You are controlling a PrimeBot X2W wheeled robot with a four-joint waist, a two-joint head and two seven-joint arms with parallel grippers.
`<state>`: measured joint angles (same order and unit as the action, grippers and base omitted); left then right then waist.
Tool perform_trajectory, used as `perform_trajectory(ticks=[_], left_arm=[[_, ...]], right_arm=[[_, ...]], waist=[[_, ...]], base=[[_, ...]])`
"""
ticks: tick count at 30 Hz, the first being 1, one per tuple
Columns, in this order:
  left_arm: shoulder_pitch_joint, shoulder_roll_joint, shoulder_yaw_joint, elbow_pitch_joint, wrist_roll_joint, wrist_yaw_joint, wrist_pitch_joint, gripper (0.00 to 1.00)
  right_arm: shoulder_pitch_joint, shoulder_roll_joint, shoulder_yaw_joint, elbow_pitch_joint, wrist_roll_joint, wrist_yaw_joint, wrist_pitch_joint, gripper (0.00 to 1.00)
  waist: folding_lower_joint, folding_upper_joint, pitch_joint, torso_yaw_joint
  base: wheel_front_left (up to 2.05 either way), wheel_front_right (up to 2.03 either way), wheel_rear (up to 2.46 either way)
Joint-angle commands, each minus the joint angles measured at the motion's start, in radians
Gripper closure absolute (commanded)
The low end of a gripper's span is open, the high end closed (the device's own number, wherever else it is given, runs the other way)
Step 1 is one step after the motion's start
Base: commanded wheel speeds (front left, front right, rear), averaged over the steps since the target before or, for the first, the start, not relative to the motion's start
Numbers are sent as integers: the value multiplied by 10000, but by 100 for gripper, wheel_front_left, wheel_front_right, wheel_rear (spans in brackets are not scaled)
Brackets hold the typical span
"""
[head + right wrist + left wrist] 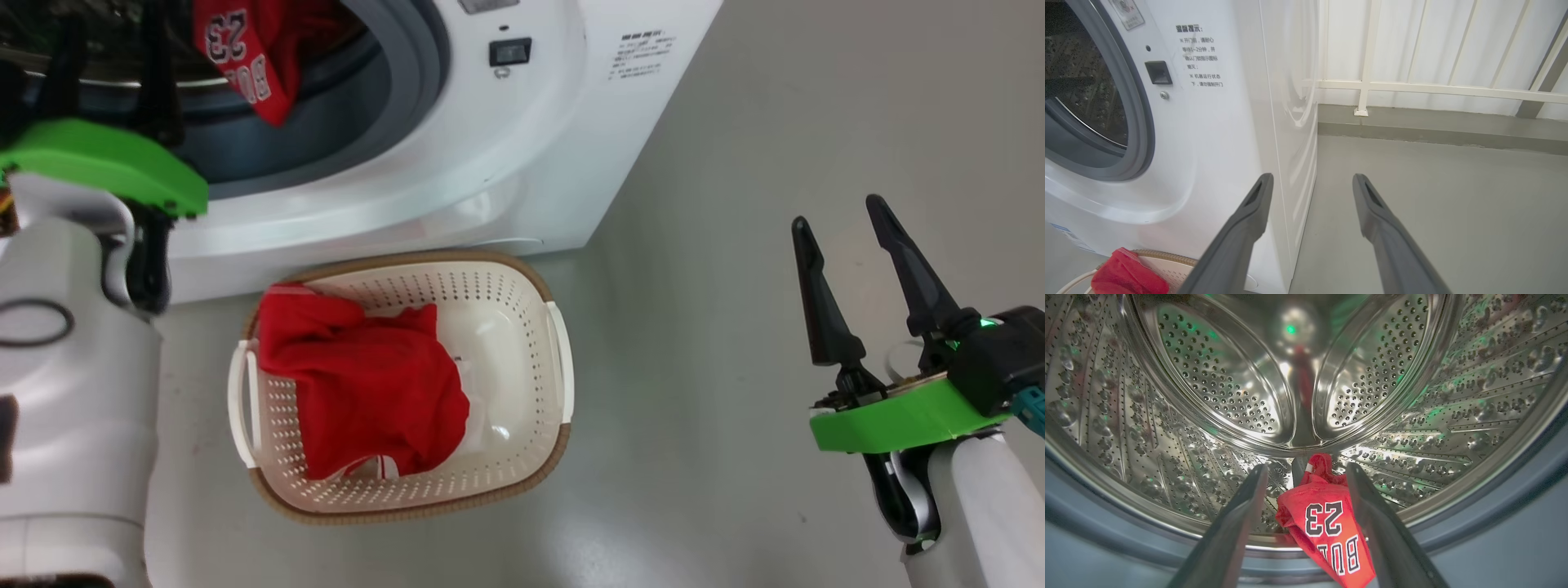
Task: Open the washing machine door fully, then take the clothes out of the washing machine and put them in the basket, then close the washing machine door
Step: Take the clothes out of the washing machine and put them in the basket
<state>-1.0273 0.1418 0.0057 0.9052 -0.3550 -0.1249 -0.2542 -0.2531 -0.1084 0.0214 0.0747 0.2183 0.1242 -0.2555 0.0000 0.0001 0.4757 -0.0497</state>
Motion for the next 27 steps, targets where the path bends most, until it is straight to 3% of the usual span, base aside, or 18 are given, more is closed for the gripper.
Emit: perform_trajectory(ticks=[1, 14, 27], left_arm=[[-349, 481, 226, 78, -165, -54, -58, 0], [-2592, 661, 32, 2787, -1147, -56, 2236, 0], [-3112, 1124, -184, 3548, -1198, 121, 3509, 0]], right_arm=[[-155, -41, 284, -240, -108, 65, -63, 0], [-669, 175, 393, -33, -160, 65, -63, 0], [-763, 375, 385, -19, -59, 65, -63, 0]], waist=[[0, -1, 430, -240], [0, -1, 1105, -750], [0, -1, 1353, -1172]], base=[[0, 0, 0], [0, 0, 0], [0, 0, 0]])
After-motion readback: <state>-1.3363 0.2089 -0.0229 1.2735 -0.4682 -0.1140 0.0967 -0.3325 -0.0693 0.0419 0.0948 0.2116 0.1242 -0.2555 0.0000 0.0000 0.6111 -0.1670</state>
